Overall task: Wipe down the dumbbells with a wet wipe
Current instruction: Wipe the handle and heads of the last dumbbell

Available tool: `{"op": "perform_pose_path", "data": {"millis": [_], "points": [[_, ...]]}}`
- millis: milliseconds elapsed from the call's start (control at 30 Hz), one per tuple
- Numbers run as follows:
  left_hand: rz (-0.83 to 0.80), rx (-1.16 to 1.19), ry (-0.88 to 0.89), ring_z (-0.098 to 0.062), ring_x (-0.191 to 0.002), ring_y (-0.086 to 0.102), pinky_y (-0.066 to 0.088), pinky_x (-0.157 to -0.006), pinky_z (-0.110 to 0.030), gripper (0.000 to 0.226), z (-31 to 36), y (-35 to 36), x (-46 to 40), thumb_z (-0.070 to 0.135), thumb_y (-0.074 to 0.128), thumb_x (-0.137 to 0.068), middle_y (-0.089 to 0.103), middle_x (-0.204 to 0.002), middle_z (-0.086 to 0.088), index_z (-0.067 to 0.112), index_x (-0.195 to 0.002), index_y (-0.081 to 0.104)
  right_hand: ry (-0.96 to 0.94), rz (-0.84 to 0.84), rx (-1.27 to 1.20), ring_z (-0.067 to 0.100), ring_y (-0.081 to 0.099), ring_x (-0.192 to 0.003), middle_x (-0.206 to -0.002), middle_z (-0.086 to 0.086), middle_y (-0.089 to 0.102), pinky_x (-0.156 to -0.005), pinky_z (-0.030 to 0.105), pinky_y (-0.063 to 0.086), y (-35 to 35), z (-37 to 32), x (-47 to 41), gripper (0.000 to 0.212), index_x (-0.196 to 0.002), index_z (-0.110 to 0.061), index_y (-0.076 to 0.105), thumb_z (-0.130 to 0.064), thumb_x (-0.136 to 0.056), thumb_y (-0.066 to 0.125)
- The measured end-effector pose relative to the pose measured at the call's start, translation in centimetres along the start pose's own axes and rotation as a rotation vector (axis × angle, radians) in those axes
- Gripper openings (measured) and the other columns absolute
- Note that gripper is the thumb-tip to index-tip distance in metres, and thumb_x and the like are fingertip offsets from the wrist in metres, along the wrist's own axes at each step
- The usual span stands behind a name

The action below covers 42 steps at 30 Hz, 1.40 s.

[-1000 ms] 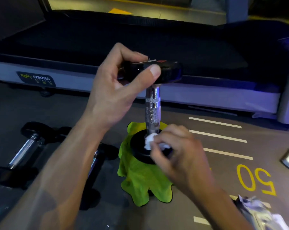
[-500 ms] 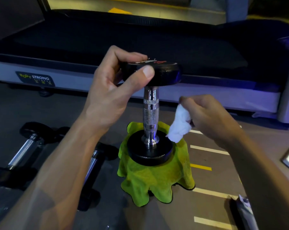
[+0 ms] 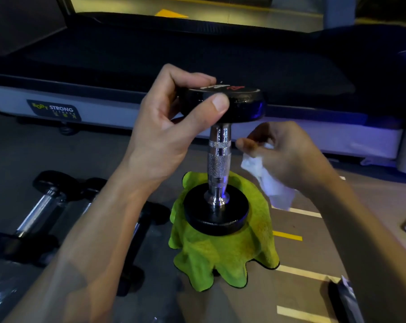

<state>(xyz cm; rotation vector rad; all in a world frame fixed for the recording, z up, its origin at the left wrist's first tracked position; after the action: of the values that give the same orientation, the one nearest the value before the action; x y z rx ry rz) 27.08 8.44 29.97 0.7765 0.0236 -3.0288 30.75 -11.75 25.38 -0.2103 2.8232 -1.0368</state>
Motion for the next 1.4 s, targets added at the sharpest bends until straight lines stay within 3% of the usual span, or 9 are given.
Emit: {"op": "perform_pose_path", "data": {"millis": [233,300,367,433,567,667,933,1200,1400], "points": [[0.002,0.009,0.004,-0.012,-0.116,0.066,0.050,-0.100,-0.032,0.027,0.0,0.2,0.0,0.036,0.073,-0.087,0.069,-0.127,-0.005,0.022,-0.106,0.059,-0.011,0.157,0.339,0.018,0.059,-0.075,-0.082,0.000,0.068,-0.059,0.028,0.038,-0.8,-1.9,-1.3,0.033,-0.081,-0.028,0.064,-0.059,-0.087,0.072],[-0.004,0.004,0.005,-0.010,-0.115,0.066,0.049,-0.098,-0.029,0.027,0.0,0.2,0.1,0.036,0.073,-0.088,0.068,-0.127,-0.006,0.022,-0.107,0.059,0.028,0.071,0.228,0.012,0.063,-0.074,-0.085,0.000,0.072,-0.059,0.018,0.046,-0.1,-1.0,-1.4,0.038,-0.087,-0.026,0.071,-0.064,-0.082,0.075],[-0.006,0.012,0.006,-0.010,-0.115,0.066,0.049,-0.098,-0.028,0.028,0.0,0.2,0.1,0.034,0.072,-0.088,0.068,-0.127,-0.006,0.020,-0.108,0.059,0.036,-0.020,0.003,0.020,0.072,-0.085,-0.092,0.004,0.078,-0.075,0.032,0.059,0.8,-0.6,-1.0,0.058,-0.098,-0.023,0.077,-0.071,-0.066,0.078],[-0.008,0.023,0.010,-0.010,-0.115,0.066,0.049,-0.099,-0.029,0.027,0.0,0.2,0.2,0.033,0.073,-0.088,0.067,-0.127,-0.007,0.020,-0.108,0.059,0.029,-0.072,-0.126,0.025,0.073,-0.089,-0.095,0.009,0.079,-0.081,0.044,0.058,0.9,0.1,-0.6,0.062,-0.100,-0.016,0.078,-0.063,-0.060,0.082],[-0.014,0.024,0.013,-0.009,-0.115,0.066,0.049,-0.098,-0.028,0.028,0.2,0.3,0.2,0.033,0.072,-0.088,0.067,-0.127,-0.007,0.019,-0.109,0.058,0.036,-0.145,-0.214,0.019,0.062,-0.077,-0.092,0.024,0.076,-0.071,0.042,0.049,0.8,0.5,0.2,0.023,-0.094,-0.005,0.077,-0.026,-0.087,0.084],[-0.014,0.025,0.016,-0.011,-0.117,0.066,0.049,-0.099,-0.030,0.029,0.3,0.4,0.3,0.033,0.073,-0.087,0.067,-0.128,-0.009,0.020,-0.109,0.059,0.072,-0.066,-0.224,0.016,0.053,-0.068,-0.075,0.016,0.068,-0.064,0.035,0.042,0.8,0.0,0.9,0.026,-0.090,0.001,0.073,-0.024,-0.097,0.071],[0.011,0.014,0.006,-0.015,-0.117,0.065,0.050,-0.102,-0.035,0.029,0.3,0.4,0.4,0.036,0.074,-0.085,0.068,-0.128,-0.008,0.022,-0.106,0.059,-0.092,0.174,0.508,0.046,0.061,-0.080,-0.071,0.016,0.060,-0.063,0.035,0.039,-0.5,-3.3,2.0,0.037,-0.078,-0.012,0.066,-0.043,-0.098,0.063],[0.024,0.008,0.001,-0.016,-0.116,0.066,0.052,-0.105,-0.039,0.030,0.2,0.3,0.4,0.036,0.074,-0.085,0.068,-0.126,-0.007,0.022,-0.107,0.060,0.021,0.196,0.356,0.032,0.058,-0.070,-0.066,0.007,0.064,-0.057,0.036,0.039,-0.6,-0.9,0.8,0.050,-0.067,-0.015,0.062,-0.058,-0.091,0.069],[0.024,0.006,-0.003,-0.016,-0.116,0.066,0.052,-0.104,-0.036,0.030,0.1,0.3,0.3,0.035,0.074,-0.086,0.068,-0.127,-0.010,0.020,-0.108,0.060,0.046,0.006,-0.169,0.009,0.065,-0.067,-0.073,-0.003,0.076,-0.064,0.026,0.049,1.4,-0.1,1.4,0.018,-0.080,-0.006,0.068,-0.020,-0.091,0.074]]}}
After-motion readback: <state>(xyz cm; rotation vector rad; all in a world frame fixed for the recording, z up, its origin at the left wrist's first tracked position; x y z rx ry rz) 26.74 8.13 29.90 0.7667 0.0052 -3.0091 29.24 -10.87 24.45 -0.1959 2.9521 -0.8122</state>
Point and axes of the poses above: each hand's wrist, its own x-axis away from the middle knuckle, its own y-axis out of the palm, z = x × y, the point moved 6 cm from there along -x, towards the middle knuckle
